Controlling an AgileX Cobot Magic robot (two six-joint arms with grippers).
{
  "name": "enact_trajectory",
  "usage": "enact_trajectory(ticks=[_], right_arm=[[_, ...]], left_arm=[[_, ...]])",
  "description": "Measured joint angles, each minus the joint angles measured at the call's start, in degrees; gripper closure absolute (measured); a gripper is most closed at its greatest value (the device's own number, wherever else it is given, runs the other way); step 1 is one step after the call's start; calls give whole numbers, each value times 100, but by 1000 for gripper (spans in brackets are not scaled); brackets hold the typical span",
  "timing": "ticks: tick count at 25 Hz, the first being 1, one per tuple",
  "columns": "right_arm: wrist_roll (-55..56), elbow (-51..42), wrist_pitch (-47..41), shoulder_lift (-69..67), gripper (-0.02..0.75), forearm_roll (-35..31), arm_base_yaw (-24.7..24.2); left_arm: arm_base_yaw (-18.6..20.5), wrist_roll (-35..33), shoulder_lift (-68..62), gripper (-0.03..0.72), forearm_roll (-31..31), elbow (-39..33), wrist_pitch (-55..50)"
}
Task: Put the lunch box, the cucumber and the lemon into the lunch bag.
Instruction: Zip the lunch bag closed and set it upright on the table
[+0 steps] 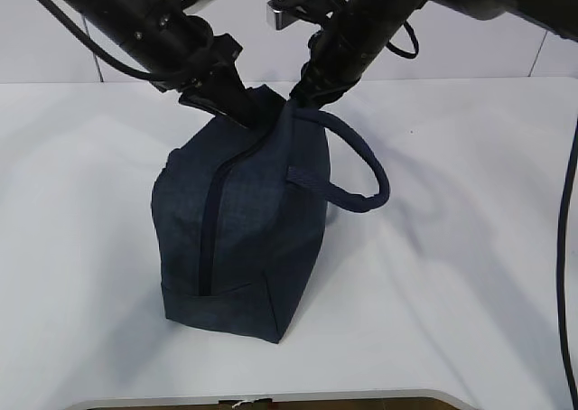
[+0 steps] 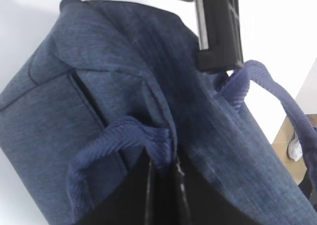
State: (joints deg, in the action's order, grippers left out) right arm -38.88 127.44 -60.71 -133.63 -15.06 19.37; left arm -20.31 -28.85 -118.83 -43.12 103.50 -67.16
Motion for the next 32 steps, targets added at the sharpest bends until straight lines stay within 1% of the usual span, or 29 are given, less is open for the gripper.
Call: enact_trajectory(ticks=[10, 12, 15, 20, 22, 24, 28, 32], right_arm=[[8, 0, -88, 91, 732, 33, 0], [8, 0, -99, 113, 721, 43, 0], [8, 0, -98, 131, 658, 43, 0], [67, 0, -98, 218, 460, 43, -13], [114, 0, -98, 260, 402, 56, -22], [167, 0, -98, 327, 374, 56, -22], [233, 0, -196, 523, 362, 66, -22], [282, 0, -715, 785, 361, 66, -22]], left_arm=[[-3, -12, 0, 689, 0, 0, -40], [-3, -12, 0, 689, 0, 0, -44], [-3, -22, 0, 689, 0, 0, -67], [-3, -22, 0, 690, -10, 0, -113], [-3, -22, 0, 690, -10, 0, -116], [-3, 0, 0, 690, -10, 0, -116], [-3, 23, 0, 690, -10, 0, -126], [-3, 50, 0, 690, -10, 0, -136]])
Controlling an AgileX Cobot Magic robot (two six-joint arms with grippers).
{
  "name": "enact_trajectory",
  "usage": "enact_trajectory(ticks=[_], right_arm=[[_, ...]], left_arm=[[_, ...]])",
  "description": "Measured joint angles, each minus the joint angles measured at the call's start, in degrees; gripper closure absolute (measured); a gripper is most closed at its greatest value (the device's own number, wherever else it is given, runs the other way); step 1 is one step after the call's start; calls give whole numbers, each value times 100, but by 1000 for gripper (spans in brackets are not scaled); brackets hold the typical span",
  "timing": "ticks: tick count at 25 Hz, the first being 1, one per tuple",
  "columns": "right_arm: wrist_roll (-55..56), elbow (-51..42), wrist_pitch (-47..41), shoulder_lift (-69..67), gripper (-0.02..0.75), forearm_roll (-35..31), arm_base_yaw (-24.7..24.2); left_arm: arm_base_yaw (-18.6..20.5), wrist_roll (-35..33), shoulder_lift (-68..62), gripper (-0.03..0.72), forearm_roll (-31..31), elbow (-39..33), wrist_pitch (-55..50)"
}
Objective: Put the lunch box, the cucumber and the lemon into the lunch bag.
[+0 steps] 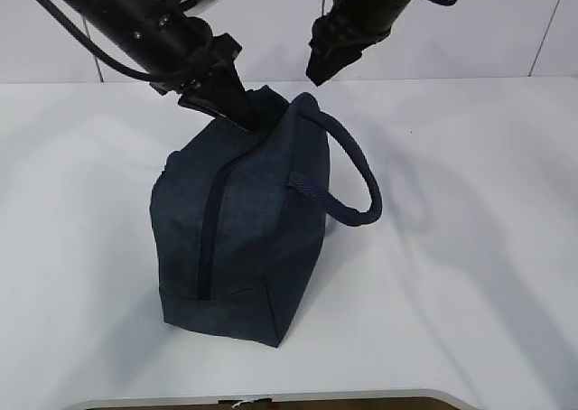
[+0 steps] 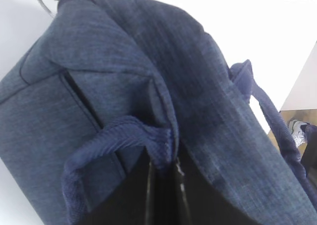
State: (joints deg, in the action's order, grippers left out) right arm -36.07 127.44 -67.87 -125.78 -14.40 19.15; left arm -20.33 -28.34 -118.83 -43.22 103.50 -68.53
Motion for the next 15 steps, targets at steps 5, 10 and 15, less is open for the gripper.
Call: enact_trajectory(ticks=[5, 10, 15], right_arm=[[271, 65, -339, 313, 360, 190, 0], [699, 137, -375, 650, 360, 451, 0], [1207, 137, -395, 922, 360, 602, 0]], left_arm=[[0, 31, 0, 689, 0, 0, 0], [0, 165, 0, 689, 0, 0, 0], [0, 355, 0, 688, 26, 0, 0]])
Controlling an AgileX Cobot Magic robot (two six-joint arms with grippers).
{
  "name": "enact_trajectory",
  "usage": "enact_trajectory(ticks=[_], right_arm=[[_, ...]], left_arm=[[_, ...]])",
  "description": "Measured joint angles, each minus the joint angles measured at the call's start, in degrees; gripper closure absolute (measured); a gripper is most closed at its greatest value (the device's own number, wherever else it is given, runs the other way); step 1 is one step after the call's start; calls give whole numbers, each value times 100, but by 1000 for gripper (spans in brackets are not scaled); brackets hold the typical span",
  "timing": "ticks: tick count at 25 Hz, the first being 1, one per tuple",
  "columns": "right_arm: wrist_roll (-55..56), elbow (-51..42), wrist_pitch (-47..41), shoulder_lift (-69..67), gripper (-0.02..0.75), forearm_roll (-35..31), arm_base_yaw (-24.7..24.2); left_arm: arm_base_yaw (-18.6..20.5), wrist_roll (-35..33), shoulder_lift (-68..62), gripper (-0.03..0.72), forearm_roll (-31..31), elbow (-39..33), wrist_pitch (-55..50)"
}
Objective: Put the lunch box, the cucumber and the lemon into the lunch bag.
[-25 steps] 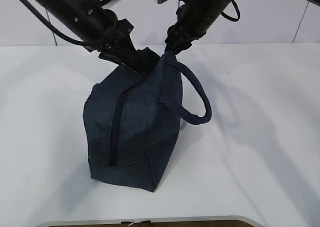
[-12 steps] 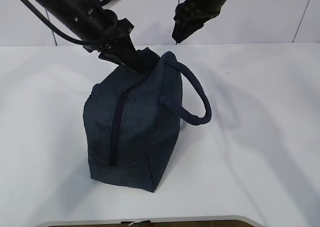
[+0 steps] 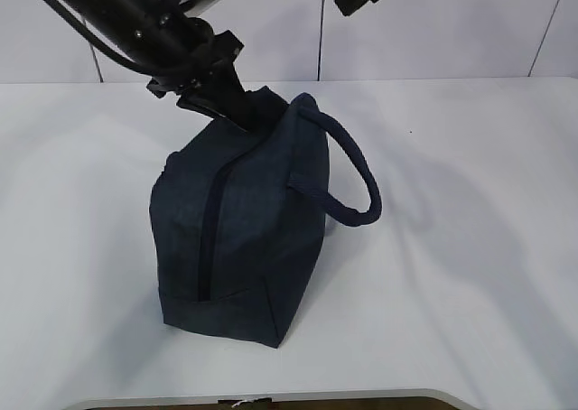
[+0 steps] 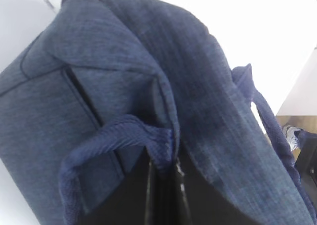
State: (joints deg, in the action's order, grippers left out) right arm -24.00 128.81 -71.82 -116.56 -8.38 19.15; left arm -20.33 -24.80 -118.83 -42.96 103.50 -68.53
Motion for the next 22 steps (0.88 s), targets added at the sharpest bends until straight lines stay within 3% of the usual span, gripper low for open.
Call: enact_trajectory(ticks=[12, 22], right_arm=[[1780, -83, -14, 325, 360, -66, 0], [2019, -2223, -14, 1612, 360, 20, 0]], left_arm=[[0, 324, 0, 685, 214, 10, 0], [0, 643, 0, 678, 277, 10, 0]])
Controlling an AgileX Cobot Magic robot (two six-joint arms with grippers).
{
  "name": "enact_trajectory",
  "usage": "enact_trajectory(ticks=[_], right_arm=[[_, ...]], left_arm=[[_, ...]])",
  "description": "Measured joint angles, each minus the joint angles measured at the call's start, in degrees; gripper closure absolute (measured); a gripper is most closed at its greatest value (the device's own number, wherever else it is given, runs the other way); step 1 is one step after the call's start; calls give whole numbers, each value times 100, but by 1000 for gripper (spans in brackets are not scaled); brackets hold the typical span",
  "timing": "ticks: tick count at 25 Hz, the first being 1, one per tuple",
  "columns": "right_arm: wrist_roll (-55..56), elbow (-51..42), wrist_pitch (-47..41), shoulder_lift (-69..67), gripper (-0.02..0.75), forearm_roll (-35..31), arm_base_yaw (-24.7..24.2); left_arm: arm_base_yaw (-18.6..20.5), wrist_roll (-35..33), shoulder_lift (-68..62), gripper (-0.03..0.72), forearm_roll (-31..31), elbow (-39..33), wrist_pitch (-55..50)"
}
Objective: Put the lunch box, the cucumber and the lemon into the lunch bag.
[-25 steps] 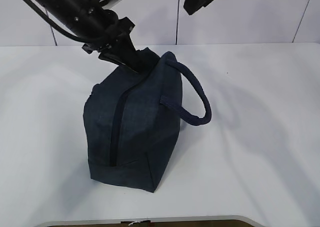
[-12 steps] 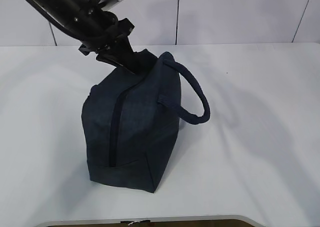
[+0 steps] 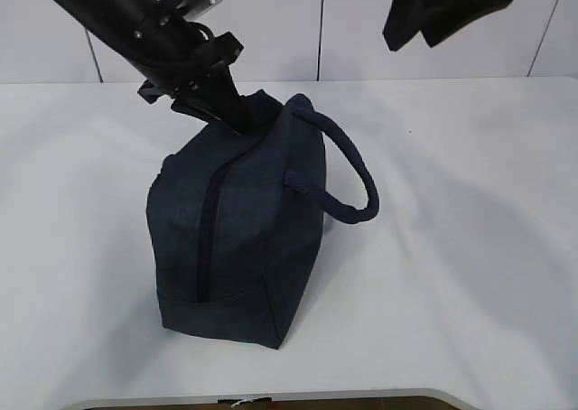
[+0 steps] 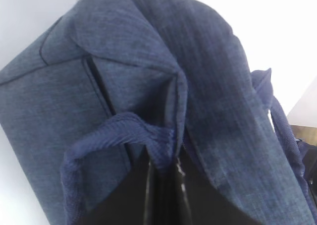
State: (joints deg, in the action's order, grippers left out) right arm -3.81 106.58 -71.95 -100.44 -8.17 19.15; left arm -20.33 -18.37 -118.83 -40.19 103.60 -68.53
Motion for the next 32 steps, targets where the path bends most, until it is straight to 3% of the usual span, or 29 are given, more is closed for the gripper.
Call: enact_trajectory(ticks=[5, 10, 20, 27, 32], right_arm=[[-30, -758, 0, 560, 360, 14, 0], [-759, -1273, 0, 1049, 360, -146, 113], [-1051, -2615, 12, 1950, 360, -264, 831], [-493, -3422, 22, 2275, 360, -117, 854], [22, -3476, 35, 2367, 360, 127, 854]], left_arm=[[0, 38, 0, 671, 11, 0, 0], [0, 84, 0, 659, 33, 0, -10], [0, 228, 0, 629, 162, 0, -10], [-10, 383, 0, 536, 484, 0, -20], [-10, 750, 91, 434, 1100, 0, -20]])
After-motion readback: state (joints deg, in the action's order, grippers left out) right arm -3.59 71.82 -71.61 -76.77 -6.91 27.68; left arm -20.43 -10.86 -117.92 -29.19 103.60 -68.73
